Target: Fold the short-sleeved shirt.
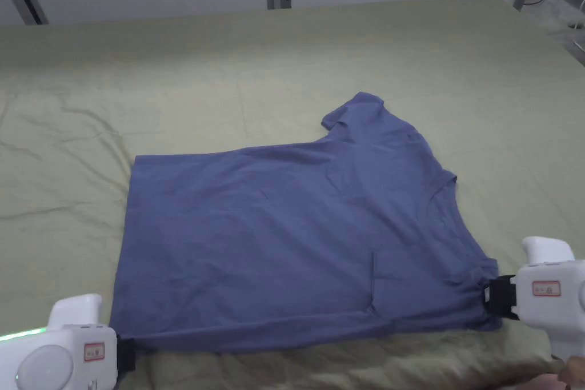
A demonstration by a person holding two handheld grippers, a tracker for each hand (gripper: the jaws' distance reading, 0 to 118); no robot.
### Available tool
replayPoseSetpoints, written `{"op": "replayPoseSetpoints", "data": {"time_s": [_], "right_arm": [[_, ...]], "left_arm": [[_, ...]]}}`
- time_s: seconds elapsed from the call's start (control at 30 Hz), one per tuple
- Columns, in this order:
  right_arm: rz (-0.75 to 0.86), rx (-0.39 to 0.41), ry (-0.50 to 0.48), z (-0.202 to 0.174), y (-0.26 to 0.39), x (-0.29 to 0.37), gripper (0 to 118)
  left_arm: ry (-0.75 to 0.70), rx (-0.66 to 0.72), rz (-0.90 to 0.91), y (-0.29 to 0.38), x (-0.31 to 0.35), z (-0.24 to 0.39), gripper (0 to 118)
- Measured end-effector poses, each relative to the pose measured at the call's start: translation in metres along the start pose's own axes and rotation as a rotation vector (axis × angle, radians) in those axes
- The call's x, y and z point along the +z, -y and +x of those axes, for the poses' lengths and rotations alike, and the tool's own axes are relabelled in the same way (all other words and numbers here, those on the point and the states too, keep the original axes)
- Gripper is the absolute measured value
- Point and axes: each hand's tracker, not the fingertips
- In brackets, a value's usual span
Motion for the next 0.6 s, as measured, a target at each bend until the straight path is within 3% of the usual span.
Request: {"op": "replayPoseSetpoints", "data": {"time_s": [0.17, 0.3, 0.33, 0.37, 0.47, 0.5, 0.53, 0.57, 0.6], "right_arm": [[0.049, -0.043, -0.012, 0.001, -0.051, -0.005, 3], [0.032, -0.018, 0.033, -0.007, -0.096, -0.042, 3], [0.025, -0.018, 0.049, -0.013, -0.105, -0.053, 3], [0.008, -0.02, 0.063, -0.014, -0.111, -0.064, 3], [0.001, -0.022, 0.1, -0.019, -0.115, -0.081, 6], [0.0, -0.02, 0.099, -0.021, -0.117, -0.085, 26], [0.004, -0.016, 0.102, -0.019, -0.114, -0.08, 56], [0.005, -0.013, 0.103, -0.018, -0.113, -0.078, 85], [0.032, -0.005, 0.088, -0.019, -0.112, -0.068, 90]], "left_arm": [[-0.029, -0.035, 0.049, -0.046, 0.004, 0.006, 7], [-0.024, -0.083, 0.048, -0.103, -0.028, 0.019, 8], [-0.049, -0.089, 0.04, -0.112, -0.037, 0.023, 11], [-0.054, -0.106, 0.049, -0.12, -0.044, 0.024, 24], [-0.108, -0.162, 0.037, -0.135, -0.062, 0.027, 38], [-0.1, -0.152, 0.035, -0.138, -0.065, 0.024, 61], [-0.099, -0.141, 0.034, -0.139, -0.066, 0.02, 78], [-0.095, -0.129, 0.034, -0.137, -0.064, 0.017, 85], [-0.091, -0.099, 0.047, -0.134, -0.059, 0.013, 85]]}}
